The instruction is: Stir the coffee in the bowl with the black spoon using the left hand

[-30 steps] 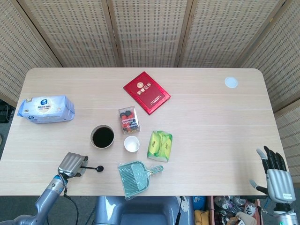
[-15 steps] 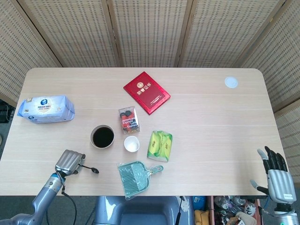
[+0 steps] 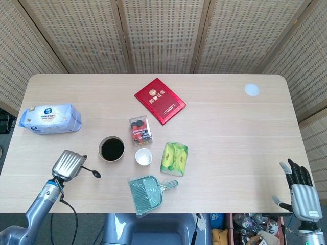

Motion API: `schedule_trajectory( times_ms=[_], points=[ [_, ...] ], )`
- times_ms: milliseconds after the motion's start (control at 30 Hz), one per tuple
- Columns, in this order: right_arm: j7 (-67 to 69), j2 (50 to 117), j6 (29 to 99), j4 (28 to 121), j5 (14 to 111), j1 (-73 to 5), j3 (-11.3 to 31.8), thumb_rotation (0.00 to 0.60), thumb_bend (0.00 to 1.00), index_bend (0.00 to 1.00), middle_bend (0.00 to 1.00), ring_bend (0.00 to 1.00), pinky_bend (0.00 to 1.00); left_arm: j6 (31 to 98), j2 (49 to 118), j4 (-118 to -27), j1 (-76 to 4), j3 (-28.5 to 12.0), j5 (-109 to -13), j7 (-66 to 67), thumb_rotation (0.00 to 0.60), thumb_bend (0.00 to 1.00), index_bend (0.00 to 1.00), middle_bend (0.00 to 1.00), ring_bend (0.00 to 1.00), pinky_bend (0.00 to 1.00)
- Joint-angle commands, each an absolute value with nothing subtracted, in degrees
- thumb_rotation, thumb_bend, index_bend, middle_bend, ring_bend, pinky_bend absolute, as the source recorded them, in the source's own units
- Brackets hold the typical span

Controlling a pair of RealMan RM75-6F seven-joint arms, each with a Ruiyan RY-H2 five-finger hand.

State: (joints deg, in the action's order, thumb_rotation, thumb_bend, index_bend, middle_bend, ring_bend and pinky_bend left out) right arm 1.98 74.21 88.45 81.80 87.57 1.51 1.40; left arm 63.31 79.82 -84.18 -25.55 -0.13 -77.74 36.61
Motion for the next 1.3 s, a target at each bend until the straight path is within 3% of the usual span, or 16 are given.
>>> schedule_trajectory(
  times_ms=[33, 633, 1300],
  points=[
    [2.04, 74.24, 88.61, 81.85, 87.8, 1.46, 1.38, 0.6, 0.24, 0.07, 0.02, 0.0, 0.0, 66.5, 77.5, -83.75, -28.59, -2.33, -82.21, 44.62, 0.6, 0.41, 0.67, 0.81, 0.72, 0.7],
    [2.73, 74.33, 89.48, 81.59, 88.17, 1.81, 1.38, 0.6, 0.24, 0.07, 0.02, 0.0, 0.0, 59.53, 84.16, -71.62, -38.44, -3.28, -87.0, 63.03, 0.6, 0.41, 0.71, 0.76, 0.69, 0.69],
    [3.87, 74.49, 89.16, 80.48, 87.23, 2.21, 1.5, 0.6, 0.24, 0.07, 0.02, 0.0, 0.0, 57.53, 93.05, -64.89, -41.05, -1.88, -87.6, 67.44, 0.6, 0.41, 0.71, 0.76, 0.69, 0.69]
  ],
)
